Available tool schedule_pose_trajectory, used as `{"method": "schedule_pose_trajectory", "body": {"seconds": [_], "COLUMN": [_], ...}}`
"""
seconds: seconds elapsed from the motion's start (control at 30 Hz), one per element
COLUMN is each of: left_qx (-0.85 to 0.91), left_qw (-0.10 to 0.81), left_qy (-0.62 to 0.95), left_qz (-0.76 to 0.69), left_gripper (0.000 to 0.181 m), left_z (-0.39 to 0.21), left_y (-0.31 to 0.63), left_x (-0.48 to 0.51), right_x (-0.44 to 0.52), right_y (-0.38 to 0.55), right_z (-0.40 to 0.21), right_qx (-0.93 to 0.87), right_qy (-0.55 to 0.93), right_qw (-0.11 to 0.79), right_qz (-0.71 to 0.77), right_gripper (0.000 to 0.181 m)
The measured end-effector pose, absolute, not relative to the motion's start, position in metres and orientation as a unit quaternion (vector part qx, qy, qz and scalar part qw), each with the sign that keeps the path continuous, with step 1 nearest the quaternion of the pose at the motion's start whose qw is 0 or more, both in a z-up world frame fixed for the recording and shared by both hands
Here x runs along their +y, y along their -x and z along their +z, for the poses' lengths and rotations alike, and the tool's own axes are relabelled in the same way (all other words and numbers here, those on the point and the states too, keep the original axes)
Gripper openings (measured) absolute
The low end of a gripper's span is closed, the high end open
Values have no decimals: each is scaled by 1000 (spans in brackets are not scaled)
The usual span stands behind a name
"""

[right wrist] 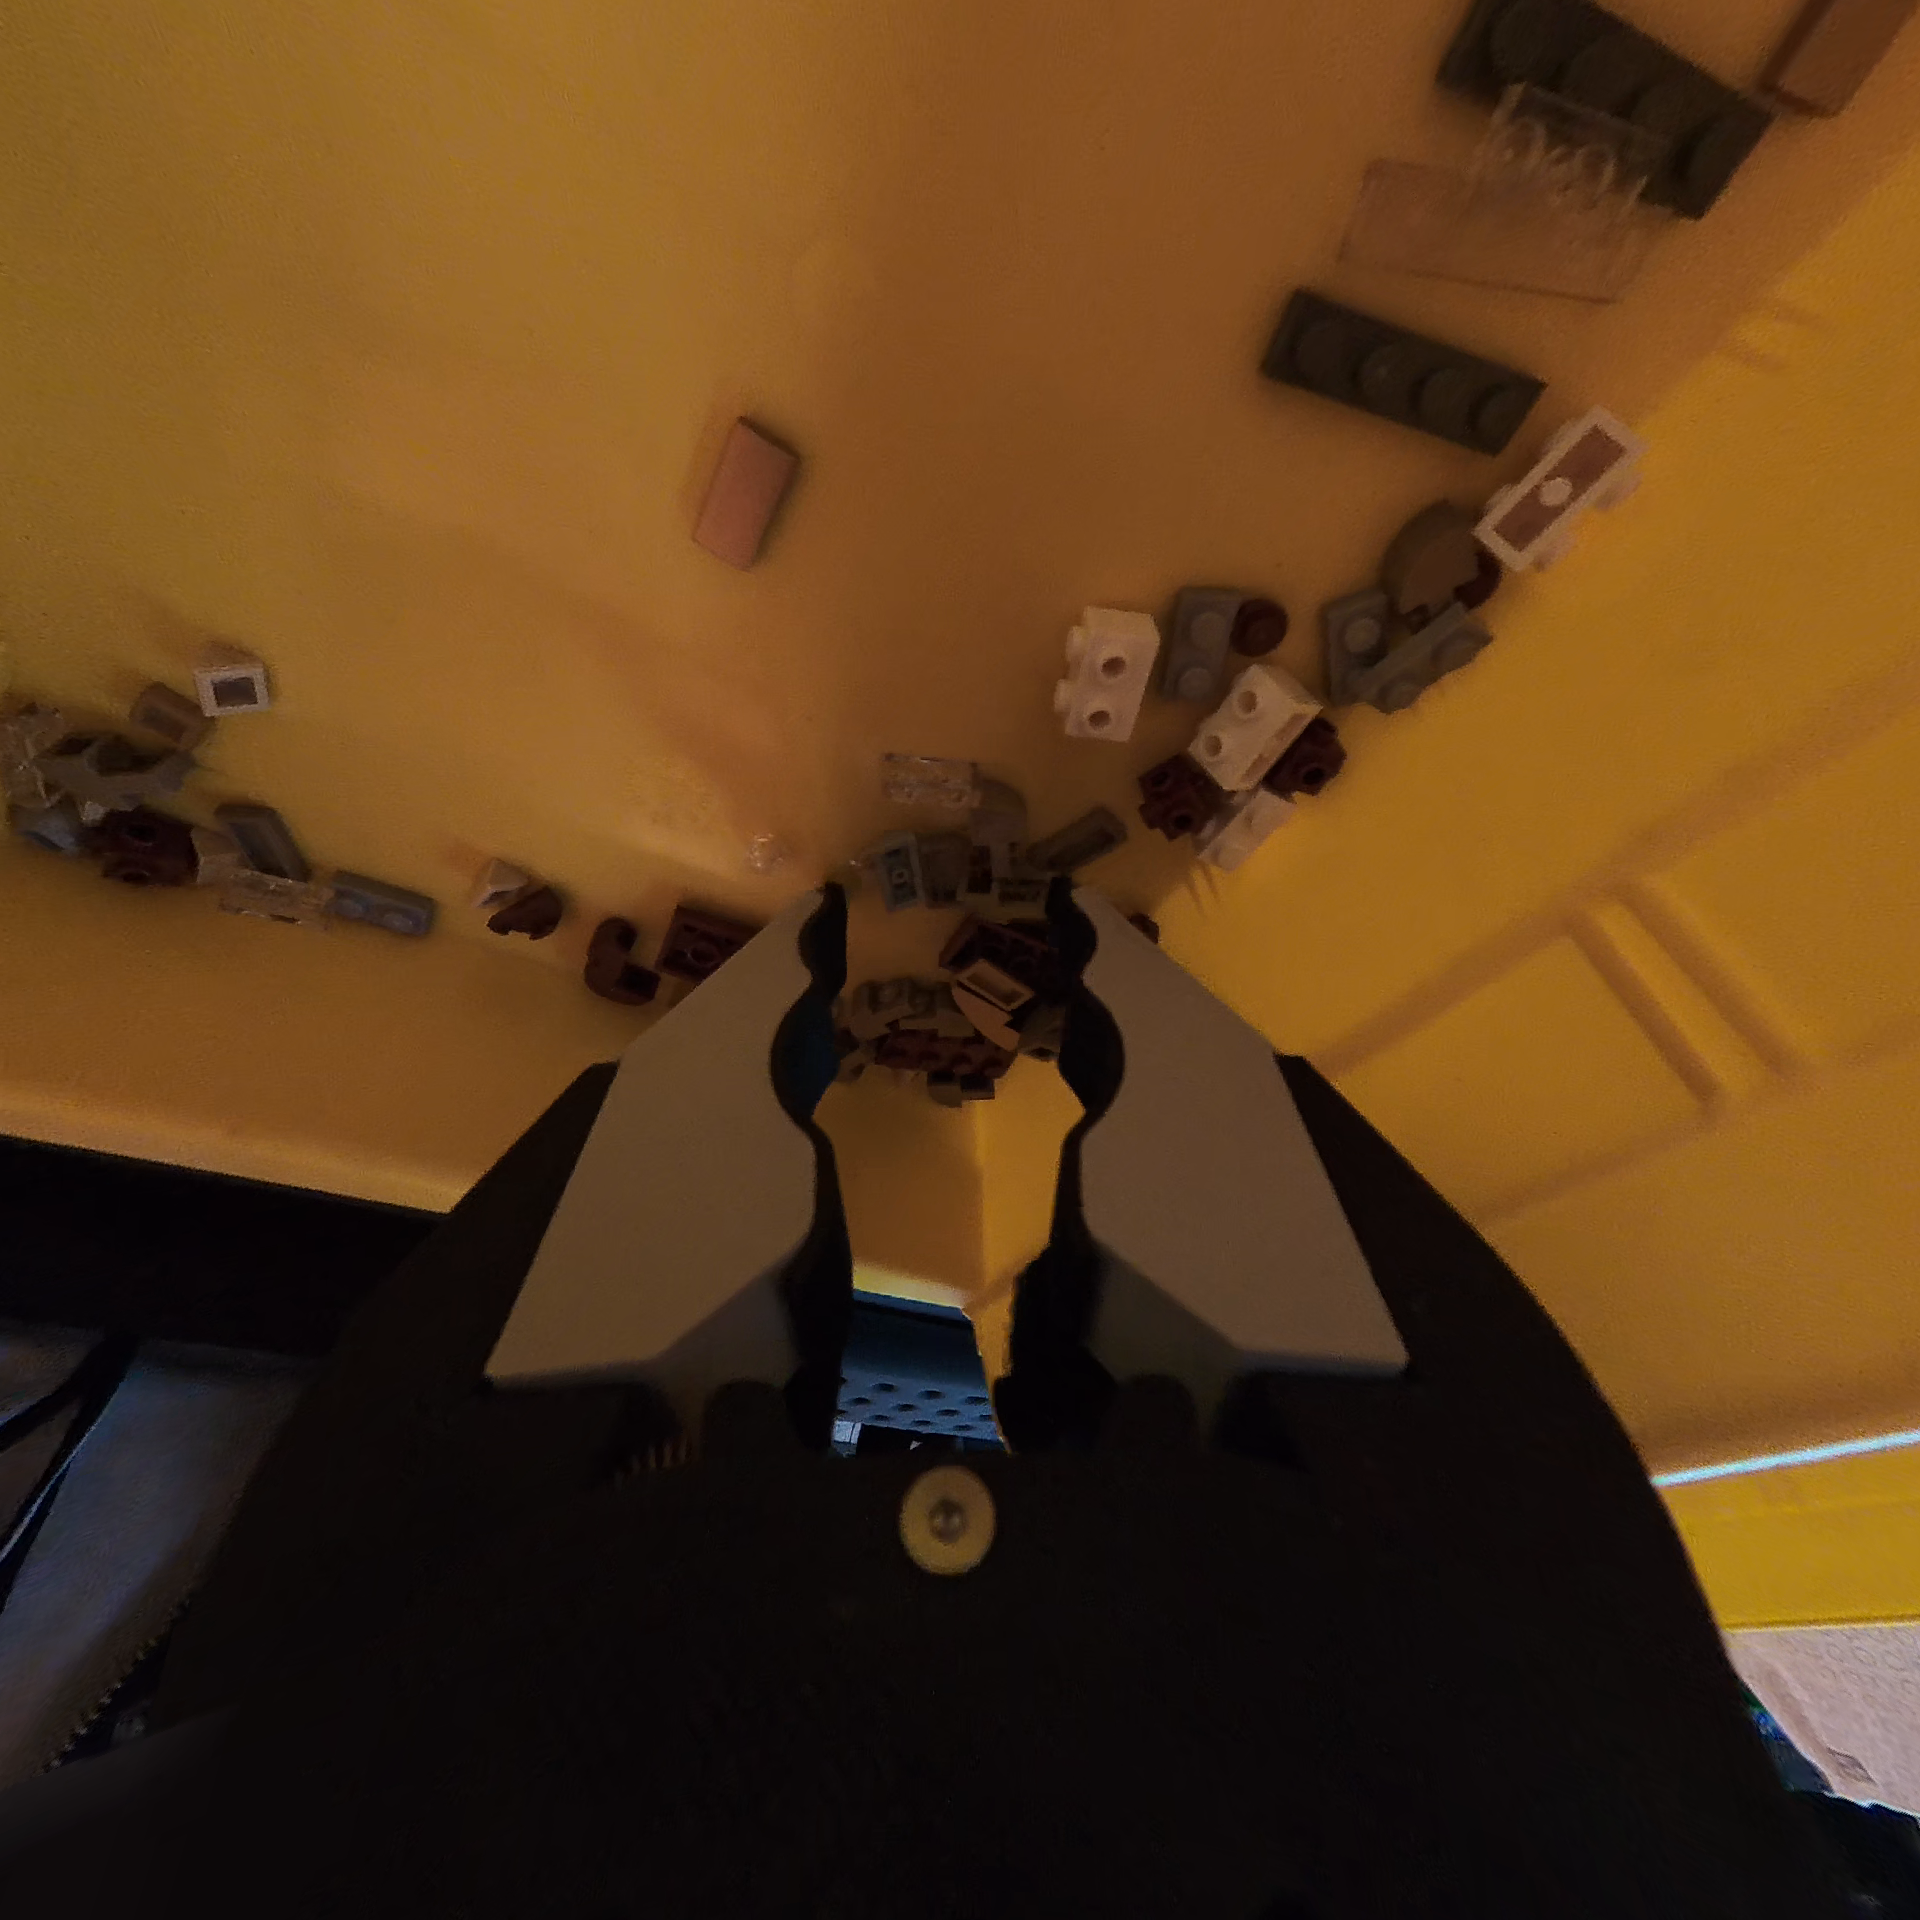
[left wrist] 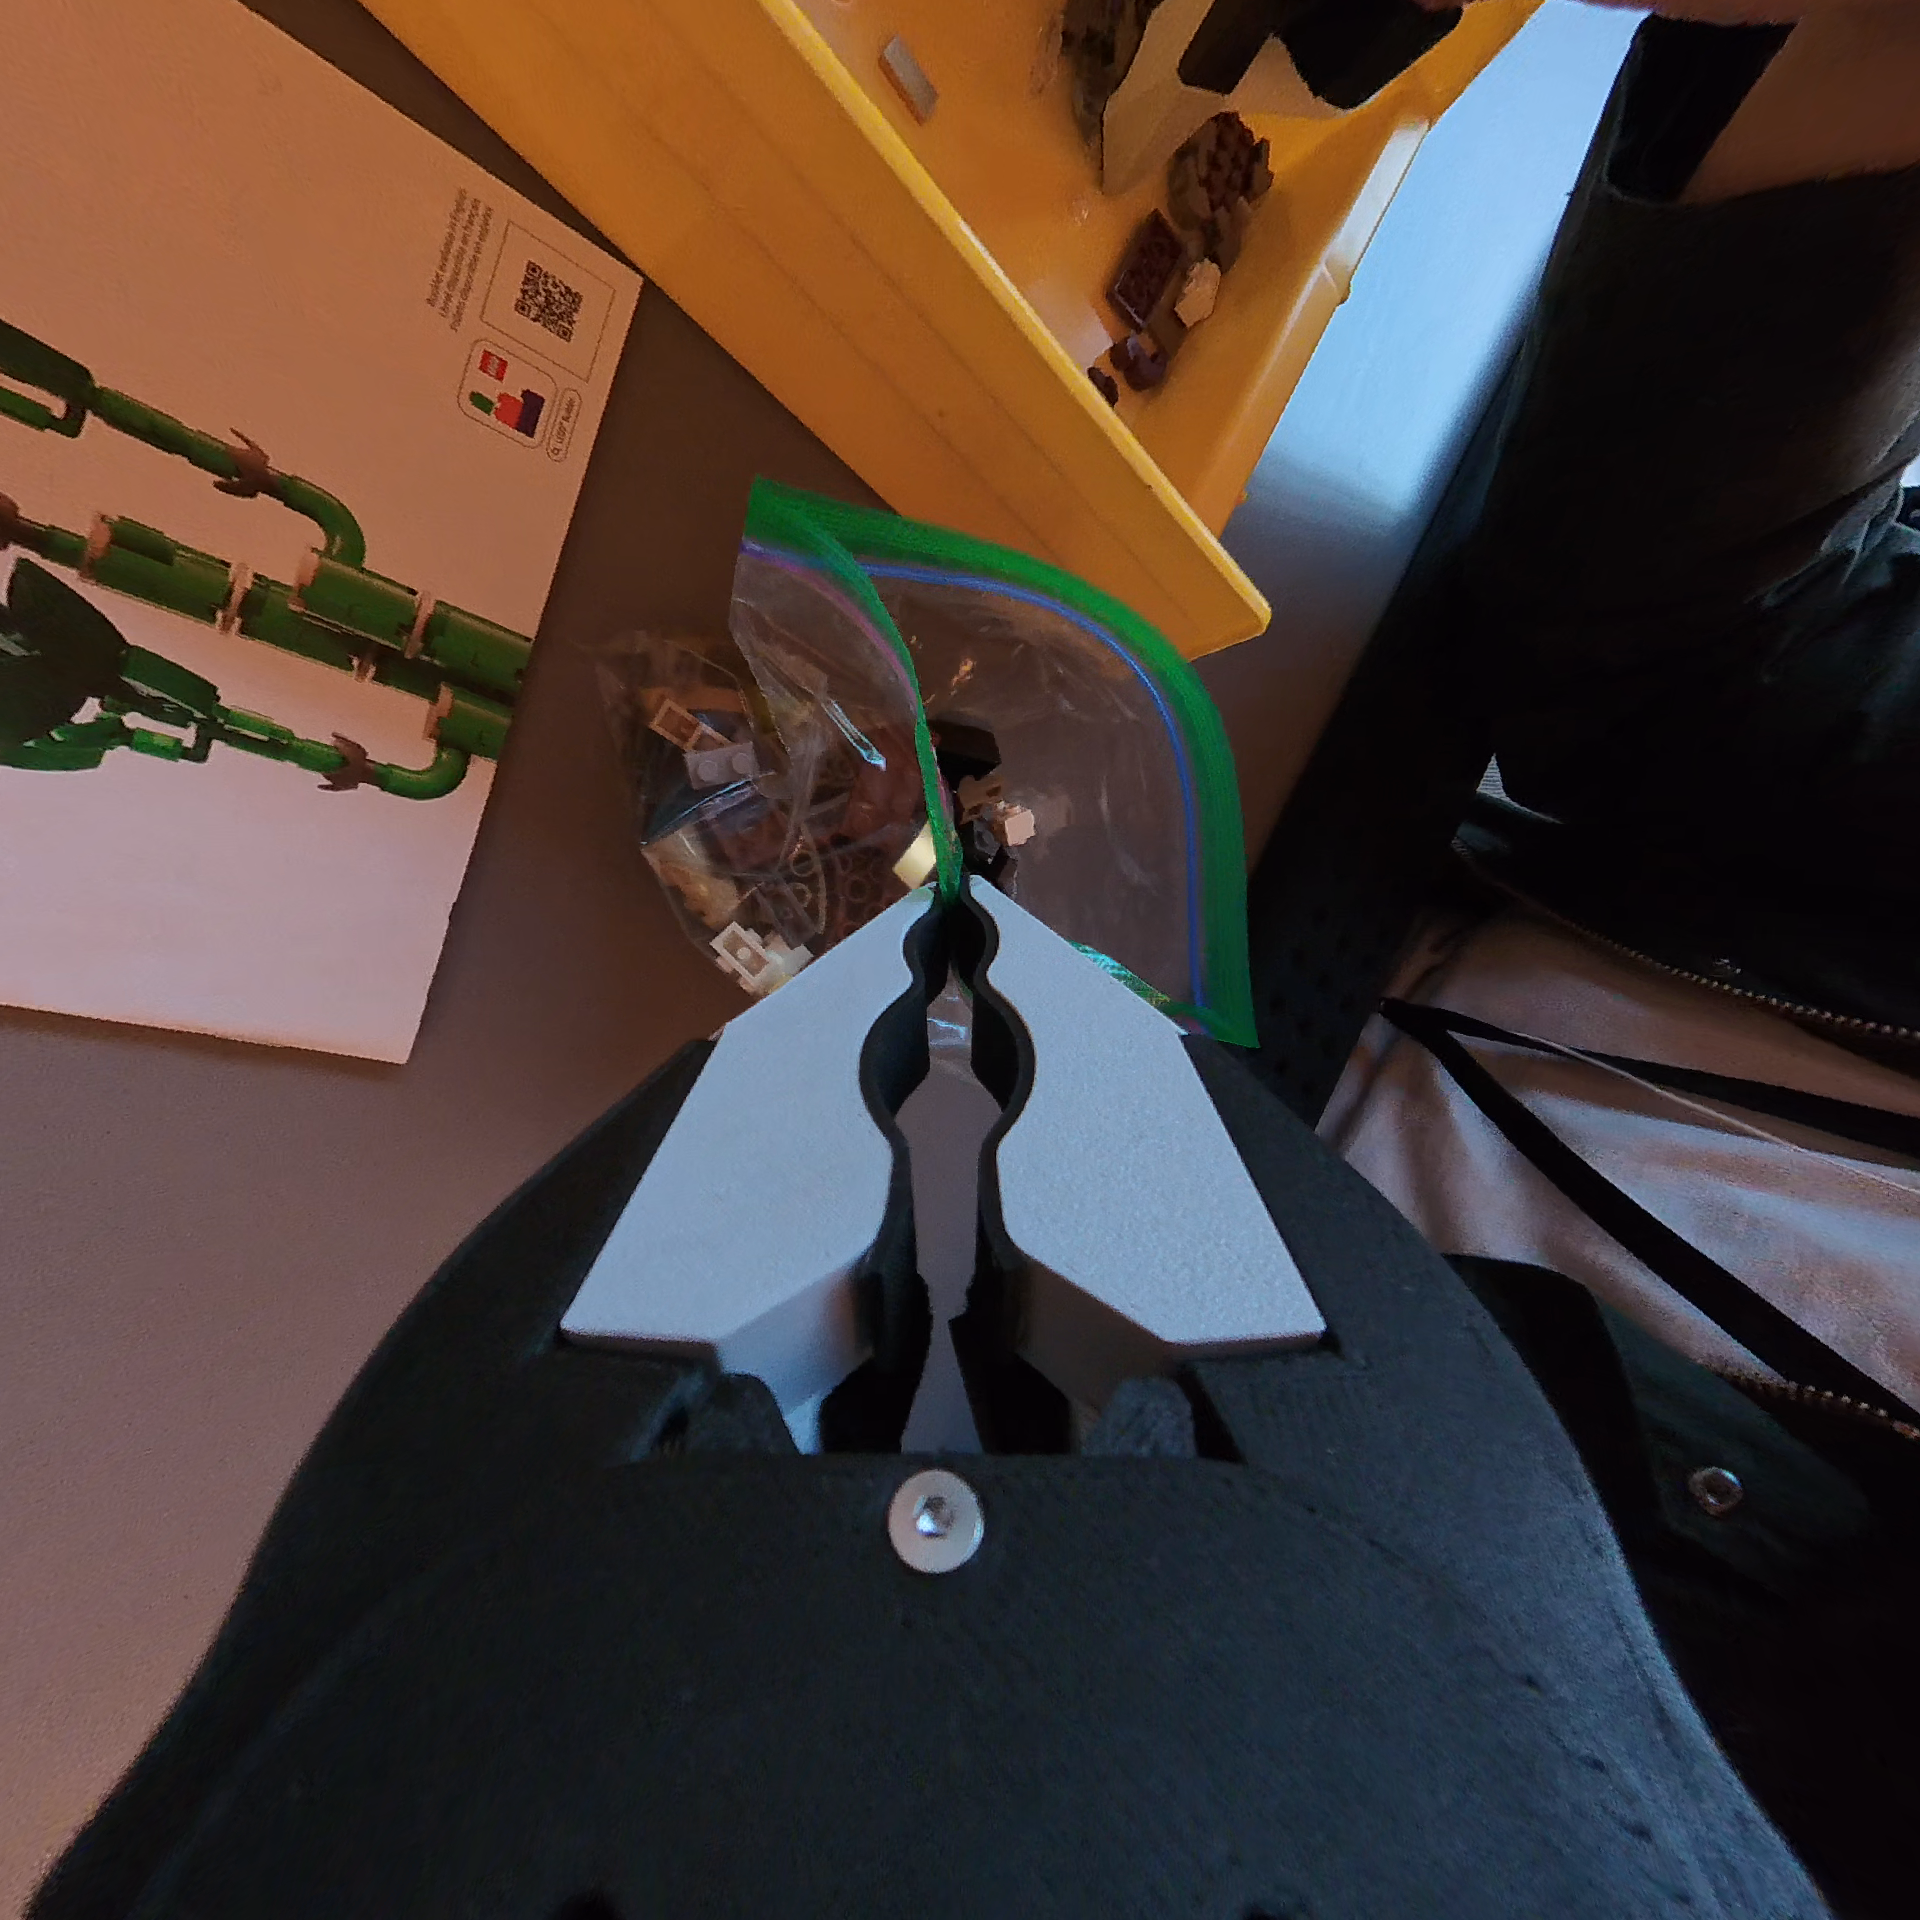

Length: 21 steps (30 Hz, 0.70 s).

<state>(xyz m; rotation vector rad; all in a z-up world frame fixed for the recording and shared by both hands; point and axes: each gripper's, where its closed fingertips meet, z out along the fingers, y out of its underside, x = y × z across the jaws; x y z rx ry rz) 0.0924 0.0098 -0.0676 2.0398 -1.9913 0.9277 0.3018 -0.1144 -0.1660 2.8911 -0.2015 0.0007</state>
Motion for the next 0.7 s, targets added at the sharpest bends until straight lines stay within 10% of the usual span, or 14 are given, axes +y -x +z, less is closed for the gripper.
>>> {"method": "schedule_pose_trajectory", "body": {"seconds": [0.23,0.7], "left_qx": [-654,-651], "left_qw": [74,62], "left_qy": [-686,-691], "left_qz": [310,308], "left_gripper": [0,0], "left_z": [-69,-67], "left_y": [-93,-92], "left_x": [13,18], "right_x": [-112,-112], "right_y": [-292,-290], "right_z": [-167,-158], "right_qx": [-36,-21], "right_qy": [-991,-994], "right_qw": [129,101], "right_qz": [8,-21], "right_gripper": [8,7]}}
